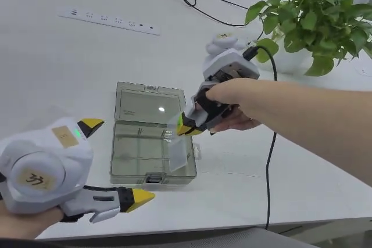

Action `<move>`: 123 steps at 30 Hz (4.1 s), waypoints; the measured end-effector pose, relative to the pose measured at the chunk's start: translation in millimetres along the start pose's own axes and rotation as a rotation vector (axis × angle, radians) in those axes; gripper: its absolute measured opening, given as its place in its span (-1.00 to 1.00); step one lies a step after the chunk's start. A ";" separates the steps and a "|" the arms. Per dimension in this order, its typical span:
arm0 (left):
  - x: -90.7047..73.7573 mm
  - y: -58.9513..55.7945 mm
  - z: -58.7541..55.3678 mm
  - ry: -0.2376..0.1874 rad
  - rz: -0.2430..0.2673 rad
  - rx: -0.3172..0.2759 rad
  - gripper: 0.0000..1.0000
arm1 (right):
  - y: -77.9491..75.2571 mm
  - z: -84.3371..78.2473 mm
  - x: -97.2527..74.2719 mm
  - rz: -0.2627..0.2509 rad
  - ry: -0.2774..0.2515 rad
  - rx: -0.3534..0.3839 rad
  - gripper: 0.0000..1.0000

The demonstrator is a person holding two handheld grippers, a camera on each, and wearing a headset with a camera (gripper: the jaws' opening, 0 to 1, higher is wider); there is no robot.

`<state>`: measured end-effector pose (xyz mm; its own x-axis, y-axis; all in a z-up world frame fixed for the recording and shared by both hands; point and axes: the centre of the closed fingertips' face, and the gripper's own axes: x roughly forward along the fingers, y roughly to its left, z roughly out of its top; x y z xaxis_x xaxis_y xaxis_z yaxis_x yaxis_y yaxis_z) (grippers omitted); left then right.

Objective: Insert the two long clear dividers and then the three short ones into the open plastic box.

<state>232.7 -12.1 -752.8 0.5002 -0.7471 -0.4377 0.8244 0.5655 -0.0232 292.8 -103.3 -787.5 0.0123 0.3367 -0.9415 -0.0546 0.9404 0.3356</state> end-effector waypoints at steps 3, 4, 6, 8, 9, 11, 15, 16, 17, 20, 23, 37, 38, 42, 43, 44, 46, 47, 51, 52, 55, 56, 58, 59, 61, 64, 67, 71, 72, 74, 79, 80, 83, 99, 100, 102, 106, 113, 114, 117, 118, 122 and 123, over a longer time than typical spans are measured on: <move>1.1 -0.7 0.0 -0.001 -0.002 -0.002 0.90 | -3.4 -0.3 0.1 -0.012 0.009 -0.004 -0.97; 1.6 -1.3 -0.2 -0.001 -0.004 -0.003 0.90 | -4.3 0.4 0.4 -0.014 0.008 -0.005 -0.97; 2.1 -2.2 -0.8 0.000 -0.006 -0.004 0.90 | -4.6 -1.4 1.3 -0.013 0.018 -0.003 -0.97; 2.1 -3.5 -1.7 0.002 -0.009 -0.007 0.90 | -2.8 -5.6 0.7 -0.014 0.024 -0.001 -0.97; 2.0 -4.0 -1.6 0.000 -0.009 -0.007 0.89 | -1.3 -6.6 0.0 -0.017 0.019 -0.005 -0.97; 2.2 -5.2 -2.9 0.002 -0.012 -0.010 0.89 | 1.5 -10.5 -0.1 -0.019 0.019 -0.005 -0.97; 2.3 -5.7 -5.4 0.008 -0.014 -0.011 0.89 | 5.5 -15.0 2.3 -0.024 0.023 -0.012 -0.97; 1.9 -4.7 -4.6 0.003 -0.010 -0.012 0.90 | 3.9 -12.5 2.9 -0.023 0.023 -0.011 -0.97; 1.6 -3.7 -4.6 0.002 -0.009 -0.014 0.89 | 4.5 -13.7 3.6 -0.025 0.025 -0.010 -0.97; 1.0 -1.4 -4.8 0.001 -0.003 -0.015 0.89 | 4.6 -14.1 4.8 -0.027 0.031 -0.011 -0.97; 0.4 -0.4 -5.4 0.000 0.000 -0.018 0.88 | 7.6 -17.8 5.3 -0.031 0.032 -0.015 -0.97; 0.5 1.3 -8.3 0.004 0.002 -0.028 0.86 | 7.7 -16.9 11.7 -0.043 0.050 -0.005 -0.97; 0.6 1.1 -8.8 0.006 0.001 -0.029 0.86 | 8.3 -17.4 11.7 -0.042 0.050 -0.005 -0.97; 1.1 1.0 -9.8 0.009 0.000 -0.030 0.86 | 6.0 -14.6 12.8 -0.046 0.051 -0.003 -0.97; 1.3 1.3 -9.8 0.008 0.001 -0.030 0.86 | 6.8 -15.2 12.5 -0.045 0.052 -0.004 -0.97; 1.3 1.1 -9.8 0.008 0.000 -0.031 0.86 | 7.2 -15.7 12.5 -0.045 0.054 -0.005 -0.97; 1.2 0.7 -9.4 0.004 0.000 -0.033 0.86 | 5.2 -13.2 13.1 -0.046 0.056 -0.005 -0.97; 1.2 0.5 -9.8 0.006 -0.001 -0.032 0.86 | 4.6 -12.9 13.1 -0.048 0.058 -0.010 -0.97; 1.2 -0.8 -11.1 0.009 -0.003 -0.030 0.86 | 3.9 -10.9 13.3 -0.050 0.066 -0.008 -0.97; 1.6 -1.2 -11.7 0.010 -0.005 -0.031 0.86 | 5.0 -11.3 11.8 -0.056 0.069 -0.013 -0.97; 1.7 -1.6 -12.5 0.012 -0.005 -0.030 0.85 | 6.7 -14.7 11.3 -0.057 0.069 -0.015 -0.97; 1.7 -1.6 -12.3 0.011 -0.004 -0.030 0.85 | 6.8 -15.6 11.5 -0.055 0.067 -0.010 -0.97; 1.7 -2.0 -12.8 0.014 -0.005 -0.027 0.85 | 6.3 -12.9 12.7 -0.044 0.065 0.005 -0.97; 1.6 -2.3 -12.8 0.015 -0.006 -0.024 0.85 | 6.7 -13.8 12.0 -0.046 0.064 0.002 -0.97; 1.6 -2.1 -13.4 0.017 -0.005 -0.024 0.84 | 6.9 -14.8 11.3 -0.048 0.065 0.002 -0.97; 1.8 -2.0 -13.7 0.017 -0.005 -0.024 0.84 | 5.3 -11.9 12.8 -0.048 0.065 0.003 -0.97; 1.6 -1.4 -13.9 0.017 -0.003 -0.028 0.83 | 5.6 -13.8 12.7 -0.051 0.063 0.000 -0.97; 1.9 -1.8 -14.8 0.019 -0.004 -0.026 0.83 | 4.6 -12.5 15.0 -0.044 0.061 0.010 -0.97; 2.0 -2.0 -14.7 0.018 -0.005 -0.029 0.83 | 5.4 -13.6 15.2 -0.041 0.062 0.016 -0.97; 1.8 -1.6 -14.9 0.018 -0.003 -0.029 0.83 | 2.0 -12.5 17.0 -0.045 0.062 0.008 -0.97; 2.0 -1.5 -14.8 0.014 -0.002 -0.038 0.84 | 5.1 -17.4 16.7 -0.050 0.061 0.003 -0.97; 2.2 -1.6 -14.9 0.015 -0.003 -0.039 0.84 | 5.3 -18.1 16.7 -0.050 0.059 0.003 -0.97; 2.8 -2.4 -15.4 0.018 -0.005 -0.037 0.84 | 6.9 -19.8 16.9 -0.053 0.053 0.001 -0.97; 2.2 -2.9 -15.6 0.015 -0.007 -0.042 0.84 | 10.3 -19.6 24.3 -0.088 0.007 -0.054 -0.96; 2.4 -3.0 -15.6 0.015 -0.007 -0.042 0.84 | 10.3 -19.4 24.9 -0.089 0.003 -0.056 -0.96; 2.3 -3.1 -15.8 0.016 -0.007 -0.041 0.84 | 9.9 -19.1 25.6 -0.092 -0.003 -0.059 -0.96; 2.1 -3.1 -14.9 0.013 -0.006 -0.041 0.83 | 9.3 -18.2 26.9 -0.104 -0.008 -0.060 -0.96; 1.7 -2.1 -13.1 0.008 -0.002 -0.044 0.83 | 6.6 -14.4 27.5 -0.115 -0.010 -0.068 -0.97; 1.7 -2.0 -13.3 0.009 -0.002 -0.043 0.83 | 6.7 -14.4 27.4 -0.118 -0.011 -0.072 -0.97; 2.3 -2.2 -12.8 0.009 -0.004 -0.043 0.83 | 5.0 -10.6 28.6 -0.126 -0.017 -0.076 -0.98; 2.4 -2.1 -12.6 0.009 -0.004 -0.043 0.83 | 4.6 -10.6 28.7 -0.129 -0.020 -0.078 -0.98; 2.3 -1.5 -12.2 0.008 -0.004 -0.042 0.83 | 3.4 -8.1 31.3 -0.132 -0.028 -0.078 -0.99; 1.9 -1.3 -12.0 0.007 -0.003 -0.044 0.83 | 3.4 -9.0 31.1 -0.140 -0.029 -0.086 -0.99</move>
<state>229.4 -10.1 -764.4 0.4957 -0.7468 -0.4435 0.8136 0.5780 -0.0639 284.1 -90.0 -815.9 0.0541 0.2050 -0.9773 -0.1354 0.9712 0.1962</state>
